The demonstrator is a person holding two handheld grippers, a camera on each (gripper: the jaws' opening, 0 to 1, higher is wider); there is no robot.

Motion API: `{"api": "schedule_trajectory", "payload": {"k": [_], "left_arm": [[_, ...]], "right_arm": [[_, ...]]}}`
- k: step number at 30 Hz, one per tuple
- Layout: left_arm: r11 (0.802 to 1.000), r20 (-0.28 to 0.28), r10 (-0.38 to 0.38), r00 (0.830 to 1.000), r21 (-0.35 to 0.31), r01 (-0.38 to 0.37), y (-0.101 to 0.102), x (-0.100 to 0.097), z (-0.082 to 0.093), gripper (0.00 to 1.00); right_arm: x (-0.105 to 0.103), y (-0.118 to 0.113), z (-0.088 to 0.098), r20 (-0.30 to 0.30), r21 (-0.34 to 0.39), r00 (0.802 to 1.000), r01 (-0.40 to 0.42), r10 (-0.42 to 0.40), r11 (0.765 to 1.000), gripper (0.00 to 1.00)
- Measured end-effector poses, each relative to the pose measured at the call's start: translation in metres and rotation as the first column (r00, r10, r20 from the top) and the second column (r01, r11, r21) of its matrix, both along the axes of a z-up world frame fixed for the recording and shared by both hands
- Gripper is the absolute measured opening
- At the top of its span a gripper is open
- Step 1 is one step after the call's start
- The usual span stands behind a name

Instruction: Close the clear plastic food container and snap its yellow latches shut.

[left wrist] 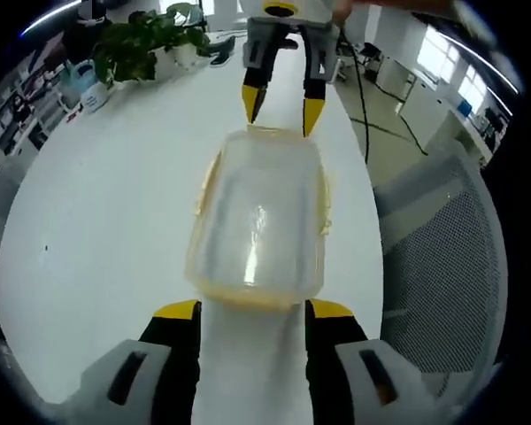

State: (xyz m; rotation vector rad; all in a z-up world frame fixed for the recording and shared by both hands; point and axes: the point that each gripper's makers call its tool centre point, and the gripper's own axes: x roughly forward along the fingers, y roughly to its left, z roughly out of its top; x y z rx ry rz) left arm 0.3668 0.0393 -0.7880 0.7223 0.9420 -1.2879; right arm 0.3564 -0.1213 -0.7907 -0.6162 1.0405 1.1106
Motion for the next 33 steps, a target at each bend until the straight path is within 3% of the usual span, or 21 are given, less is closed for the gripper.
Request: {"api": "schedule_trajectory", "payload": {"k": [3, 5, 9, 10, 14, 16, 17, 22, 23, 26, 31, 33], "left_arm": [[0.995, -0.026, 0.096, 0.995, 0.002, -0.096, 0.003, 0.005, 0.002, 0.44], [0.986, -0.068, 0.164, 0.984, -0.013, -0.165, 0.002, 0.007, 0.003, 0.38], [0.958, -0.133, 0.279, 0.951, -0.031, -0.285, 0.001, 0.009, 0.005, 0.39], [0.951, -0.141, 0.301, 0.943, -0.026, -0.308, 0.002, 0.009, 0.004, 0.39], [0.934, -0.163, 0.349, 0.923, -0.012, -0.356, 0.003, 0.009, 0.001, 0.38], [0.911, -0.208, 0.403, 0.891, -0.001, -0.413, 0.004, 0.009, -0.002, 0.38], [0.898, -0.221, 0.429, 0.876, 0.000, -0.440, 0.004, 0.010, -0.003, 0.37], [0.870, -0.256, 0.480, 0.839, 0.016, -0.493, 0.005, 0.011, -0.005, 0.35], [0.854, -0.277, 0.505, 0.818, 0.023, -0.520, 0.004, 0.010, -0.005, 0.35], [0.819, -0.306, 0.553, 0.775, 0.030, -0.573, 0.004, 0.011, -0.003, 0.36], [0.802, -0.317, 0.577, 0.753, 0.045, -0.596, 0.007, 0.012, -0.007, 0.36], [0.782, -0.335, 0.600, 0.726, 0.053, -0.621, 0.007, 0.012, -0.007, 0.35]], "right_arm": [[0.007, 0.001, 0.003, 0.006, 0.027, 0.998, 0.067, -0.067, 0.997, 0.36], [0.008, 0.003, 0.004, -0.022, 0.052, 0.991, 0.131, -0.130, 0.990, 0.36], [0.008, 0.004, 0.003, -0.064, 0.061, 0.977, 0.206, -0.202, 0.977, 0.36], [0.007, 0.005, 0.002, -0.088, 0.064, 0.963, 0.259, -0.253, 0.964, 0.36], [0.010, 0.003, -0.001, -0.103, 0.057, 0.947, 0.312, -0.305, 0.948, 0.34], [0.011, 0.002, -0.001, -0.113, 0.059, 0.937, 0.338, -0.330, 0.939, 0.32], [0.012, 0.001, -0.002, -0.129, 0.060, 0.923, 0.373, -0.363, 0.926, 0.32], [0.013, -0.001, -0.002, -0.153, 0.064, 0.899, 0.424, -0.411, 0.903, 0.32], [0.014, 0.000, -0.002, -0.172, 0.075, 0.880, 0.460, -0.442, 0.885, 0.33], [0.016, 0.001, -0.001, -0.225, 0.098, 0.837, 0.529, -0.499, 0.843, 0.33], [0.020, 0.000, -0.001, -0.250, 0.099, 0.800, 0.581, -0.545, 0.807, 0.32], [0.020, 0.001, -0.001, -0.252, 0.104, 0.798, 0.584, -0.547, 0.805, 0.32]]}}
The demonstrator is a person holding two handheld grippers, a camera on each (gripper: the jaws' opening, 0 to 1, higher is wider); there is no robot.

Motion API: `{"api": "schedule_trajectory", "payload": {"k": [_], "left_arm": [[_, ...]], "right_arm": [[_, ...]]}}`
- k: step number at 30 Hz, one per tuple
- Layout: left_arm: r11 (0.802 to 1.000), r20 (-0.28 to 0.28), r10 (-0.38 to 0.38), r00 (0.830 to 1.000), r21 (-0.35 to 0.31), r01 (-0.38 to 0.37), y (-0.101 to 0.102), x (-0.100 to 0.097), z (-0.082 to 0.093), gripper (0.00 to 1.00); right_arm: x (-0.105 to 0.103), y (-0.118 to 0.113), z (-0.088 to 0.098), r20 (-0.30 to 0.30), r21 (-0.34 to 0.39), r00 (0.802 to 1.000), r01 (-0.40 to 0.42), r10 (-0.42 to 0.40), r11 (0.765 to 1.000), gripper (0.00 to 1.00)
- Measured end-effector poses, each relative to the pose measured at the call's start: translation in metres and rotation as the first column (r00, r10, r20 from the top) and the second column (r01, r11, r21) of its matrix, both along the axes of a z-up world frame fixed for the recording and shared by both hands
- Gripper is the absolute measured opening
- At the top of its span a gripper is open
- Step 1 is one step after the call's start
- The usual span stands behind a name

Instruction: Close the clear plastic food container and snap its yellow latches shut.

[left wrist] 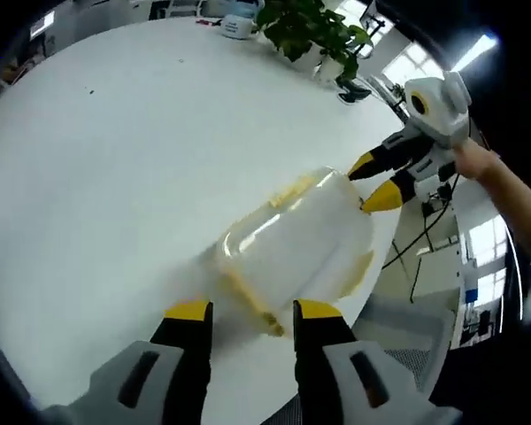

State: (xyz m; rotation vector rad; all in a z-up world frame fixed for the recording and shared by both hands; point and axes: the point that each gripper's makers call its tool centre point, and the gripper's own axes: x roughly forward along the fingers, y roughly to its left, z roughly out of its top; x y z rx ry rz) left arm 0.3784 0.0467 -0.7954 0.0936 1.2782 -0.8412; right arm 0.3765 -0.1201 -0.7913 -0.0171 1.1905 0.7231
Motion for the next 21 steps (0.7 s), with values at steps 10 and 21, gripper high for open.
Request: {"api": "schedule_trajectory", "payload": {"k": [10, 21], "left_arm": [[0.993, -0.074, 0.114, 0.991, -0.028, -0.116, -0.001, -0.006, -0.002, 0.30], [0.977, -0.126, 0.194, 0.973, -0.060, -0.203, -0.003, -0.011, -0.007, 0.35]], "right_arm": [[-0.011, 0.006, -0.006, -0.038, 0.027, 0.998, 0.041, -0.040, 0.999, 0.32], [-0.013, 0.006, -0.008, -0.082, 0.044, 0.992, 0.095, -0.091, 0.995, 0.32]]}}
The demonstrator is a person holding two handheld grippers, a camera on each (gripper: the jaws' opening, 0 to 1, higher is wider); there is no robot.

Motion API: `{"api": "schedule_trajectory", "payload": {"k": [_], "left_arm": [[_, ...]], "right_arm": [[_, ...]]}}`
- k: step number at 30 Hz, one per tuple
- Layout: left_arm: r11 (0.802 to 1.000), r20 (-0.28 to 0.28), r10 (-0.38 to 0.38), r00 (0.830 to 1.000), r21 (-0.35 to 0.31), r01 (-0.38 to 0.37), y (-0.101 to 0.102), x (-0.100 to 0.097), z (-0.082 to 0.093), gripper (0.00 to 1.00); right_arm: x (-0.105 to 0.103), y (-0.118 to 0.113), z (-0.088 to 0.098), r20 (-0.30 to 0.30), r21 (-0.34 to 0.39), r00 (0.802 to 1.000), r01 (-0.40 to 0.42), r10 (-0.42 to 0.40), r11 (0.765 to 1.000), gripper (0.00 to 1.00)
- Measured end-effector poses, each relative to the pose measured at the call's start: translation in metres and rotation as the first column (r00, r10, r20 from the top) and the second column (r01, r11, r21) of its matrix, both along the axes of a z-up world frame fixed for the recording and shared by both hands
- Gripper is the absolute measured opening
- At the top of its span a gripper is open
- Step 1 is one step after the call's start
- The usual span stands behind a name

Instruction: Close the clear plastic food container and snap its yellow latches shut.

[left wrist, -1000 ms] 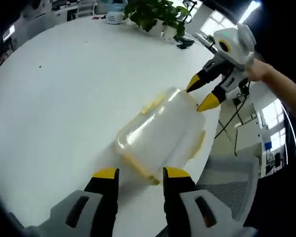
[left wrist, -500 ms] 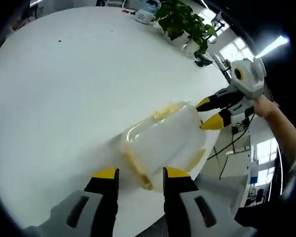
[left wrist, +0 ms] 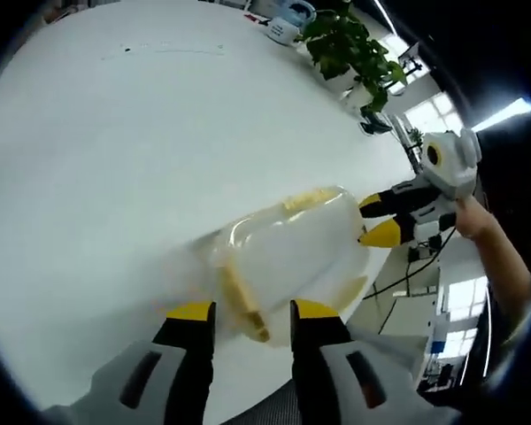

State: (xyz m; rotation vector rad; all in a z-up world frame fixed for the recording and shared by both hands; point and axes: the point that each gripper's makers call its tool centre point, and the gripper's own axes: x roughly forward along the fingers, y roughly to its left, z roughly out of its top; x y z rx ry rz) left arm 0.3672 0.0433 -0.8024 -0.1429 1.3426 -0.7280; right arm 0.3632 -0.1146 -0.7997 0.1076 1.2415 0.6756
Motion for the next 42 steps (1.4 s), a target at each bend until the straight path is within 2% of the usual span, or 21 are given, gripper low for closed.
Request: {"api": "schedule_trajectory", "payload": {"k": [2, 6, 7, 9, 13, 14, 26, 28, 29, 30, 34, 35, 36, 37, 42], "left_arm": [[1.000, -0.005, 0.011, 1.000, 0.001, -0.011, 0.000, 0.001, -0.001, 0.36], [0.998, -0.055, 0.051, 0.997, -0.033, -0.053, -0.005, -0.003, 0.000, 0.28], [0.997, -0.066, 0.070, 0.995, -0.025, -0.072, -0.005, -0.003, 0.000, 0.28], [0.998, -0.050, 0.050, 0.997, -0.029, -0.051, -0.006, -0.004, 0.001, 0.28], [0.997, -0.069, 0.070, 0.995, -0.030, -0.072, -0.006, -0.004, 0.000, 0.27], [0.997, -0.071, 0.073, 0.995, -0.030, -0.076, -0.006, -0.004, 0.000, 0.27], [0.992, -0.092, 0.104, 0.990, -0.057, -0.109, -0.006, -0.004, -0.001, 0.25], [0.987, -0.124, 0.128, 0.984, -0.086, -0.139, -0.011, -0.008, -0.002, 0.24], [0.977, -0.135, 0.182, 0.974, -0.084, -0.194, -0.011, -0.005, -0.006, 0.24], [0.984, -0.119, 0.150, 0.981, -0.082, -0.160, -0.008, -0.007, -0.008, 0.24], [0.986, -0.116, 0.141, 0.983, -0.076, -0.151, -0.010, -0.006, -0.007, 0.23], [0.987, -0.113, 0.139, 0.984, -0.070, -0.147, -0.010, -0.005, -0.005, 0.23], [0.986, -0.115, 0.140, 0.983, -0.072, -0.149, -0.011, -0.005, -0.005, 0.23], [0.987, -0.114, 0.140, 0.984, -0.069, -0.148, -0.012, -0.006, -0.003, 0.23], [0.987, -0.112, 0.139, 0.984, -0.062, -0.146, -0.011, -0.005, -0.003, 0.24]], "right_arm": [[-0.001, 0.001, 0.000, -0.014, 0.013, 1.000, 0.012, -0.011, 1.000, 0.30], [-0.002, 0.001, 0.000, -0.031, 0.024, 0.999, 0.035, -0.035, 0.999, 0.30], [-0.003, 0.001, 0.000, -0.031, 0.028, 0.999, 0.037, -0.036, 0.999, 0.30], [-0.001, 0.001, -0.001, -0.029, 0.030, 0.999, 0.037, -0.036, 0.999, 0.30], [-0.001, 0.001, -0.002, -0.041, 0.040, 0.998, 0.045, -0.043, 0.998, 0.29], [-0.003, 0.001, -0.002, -0.063, 0.053, 0.996, 0.065, -0.062, 0.996, 0.29], [-0.002, 0.003, -0.003, -0.069, 0.045, 0.997, 0.049, -0.046, 0.998, 0.27], [-0.002, 0.003, -0.003, -0.075, 0.049, 0.995, 0.062, -0.058, 0.997, 0.26], [-0.002, 0.003, -0.003, -0.080, 0.049, 0.995, 0.064, -0.060, 0.997, 0.26], [-0.001, 0.003, -0.003, -0.088, 0.054, 0.993, 0.081, -0.076, 0.995, 0.26], [0.000, 0.003, -0.004, -0.095, 0.046, 0.993, 0.073, -0.069, 0.996, 0.24], [0.016, 0.012, -0.001, -0.029, 0.106, 0.997, 0.073, -0.070, 0.992, 0.22], [0.011, 0.006, 0.001, -0.083, 0.051, 0.992, 0.099, -0.095, 0.994, 0.22], [0.011, 0.006, 0.003, -0.096, 0.057, 0.989, 0.114, -0.108, 0.992, 0.22], [0.004, 0.006, 0.000, -0.069, 0.070, 0.991, 0.117, -0.112, 0.991, 0.22]]}}
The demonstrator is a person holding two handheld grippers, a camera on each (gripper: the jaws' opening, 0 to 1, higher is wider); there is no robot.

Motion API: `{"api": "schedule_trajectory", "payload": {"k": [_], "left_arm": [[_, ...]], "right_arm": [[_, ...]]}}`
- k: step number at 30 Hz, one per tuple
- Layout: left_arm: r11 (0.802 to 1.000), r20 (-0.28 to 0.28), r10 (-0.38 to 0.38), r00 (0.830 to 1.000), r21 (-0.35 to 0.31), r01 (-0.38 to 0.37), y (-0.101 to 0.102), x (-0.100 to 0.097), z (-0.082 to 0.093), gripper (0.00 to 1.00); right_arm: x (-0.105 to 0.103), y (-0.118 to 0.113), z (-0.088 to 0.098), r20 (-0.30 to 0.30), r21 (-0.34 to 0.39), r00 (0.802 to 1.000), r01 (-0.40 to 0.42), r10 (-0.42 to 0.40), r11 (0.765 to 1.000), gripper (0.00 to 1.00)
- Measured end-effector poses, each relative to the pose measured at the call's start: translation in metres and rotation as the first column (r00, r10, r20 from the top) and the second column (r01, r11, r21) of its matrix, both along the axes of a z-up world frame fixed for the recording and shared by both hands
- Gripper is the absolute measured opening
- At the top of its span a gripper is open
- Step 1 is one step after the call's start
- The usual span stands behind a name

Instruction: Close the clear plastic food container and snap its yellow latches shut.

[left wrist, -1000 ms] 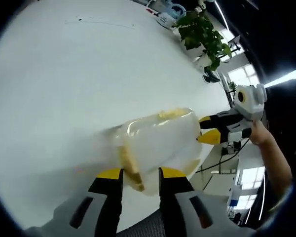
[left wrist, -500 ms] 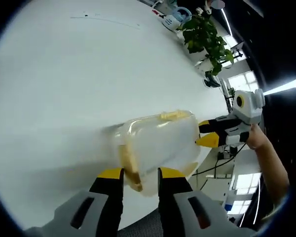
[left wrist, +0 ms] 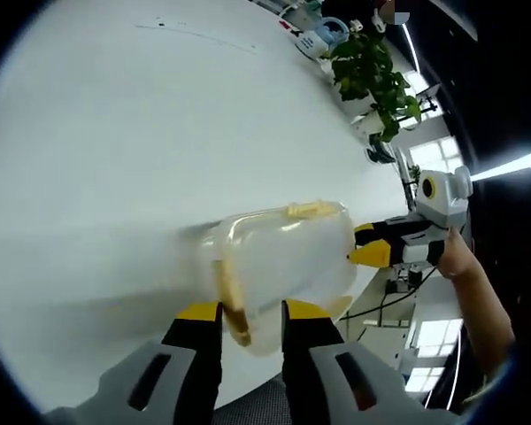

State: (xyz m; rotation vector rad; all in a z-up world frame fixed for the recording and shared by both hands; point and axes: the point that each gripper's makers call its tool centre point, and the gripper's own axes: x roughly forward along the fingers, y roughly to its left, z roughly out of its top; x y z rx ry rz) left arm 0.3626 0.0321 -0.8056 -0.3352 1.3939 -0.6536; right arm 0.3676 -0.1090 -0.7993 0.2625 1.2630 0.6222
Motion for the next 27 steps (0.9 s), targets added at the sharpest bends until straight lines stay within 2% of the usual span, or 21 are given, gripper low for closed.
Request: {"api": "schedule_trajectory", "payload": {"k": [5, 9, 14, 16, 18, 19, 22, 24, 27], "left_arm": [[1.000, 0.001, 0.005, 1.000, -0.008, -0.005, 0.001, -0.001, 0.002, 0.25], [1.000, 0.023, 0.004, 1.000, -0.002, -0.004, 0.001, -0.001, 0.003, 0.26], [1.000, 0.049, -0.011, 0.999, -0.006, 0.012, 0.002, -0.003, 0.004, 0.28], [0.999, 0.087, -0.045, 0.995, 0.008, 0.044, 0.001, -0.003, 0.003, 0.29], [0.995, 0.112, -0.096, 0.989, 0.024, 0.094, -0.001, -0.005, 0.005, 0.31], [0.996, 0.110, -0.091, 0.990, 0.022, 0.090, -0.003, -0.006, 0.007, 0.33], [0.996, 0.154, -0.089, 0.984, 0.016, 0.087, -0.006, 0.002, 0.015, 0.40], [0.990, 0.204, -0.134, 0.970, 0.061, 0.124, -0.002, 0.008, 0.017, 0.39], [0.966, 0.237, -0.244, 0.940, 0.141, 0.215, 0.004, 0.006, 0.019, 0.39]], "right_arm": [[-0.005, 0.000, 0.000, 0.010, 0.010, 1.000, 0.002, -0.002, 1.000, 0.23], [-0.005, -0.002, -0.002, 0.001, 0.006, 1.000, 0.007, -0.007, 1.000, 0.24], [-0.011, 0.000, 0.001, 0.040, -0.004, 0.999, -0.009, 0.009, 1.000, 0.25], [-0.012, 0.001, 0.000, 0.089, -0.029, 0.993, -0.072, 0.074, 0.997, 0.27], [-0.009, 0.000, 0.001, 0.120, -0.054, 0.987, -0.098, 0.104, 0.994, 0.28], [-0.012, 0.001, 0.001, 0.136, -0.072, 0.982, -0.126, 0.135, 0.989, 0.29], [-0.011, 0.000, 0.002, 0.135, -0.103, 0.974, -0.169, 0.182, 0.980, 0.28], [-0.008, -0.001, 0.005, 0.157, -0.139, 0.961, -0.208, 0.229, 0.968, 0.28], [-0.008, 0.001, 0.009, 0.175, -0.149, 0.951, -0.229, 0.254, 0.962, 0.28]]}}
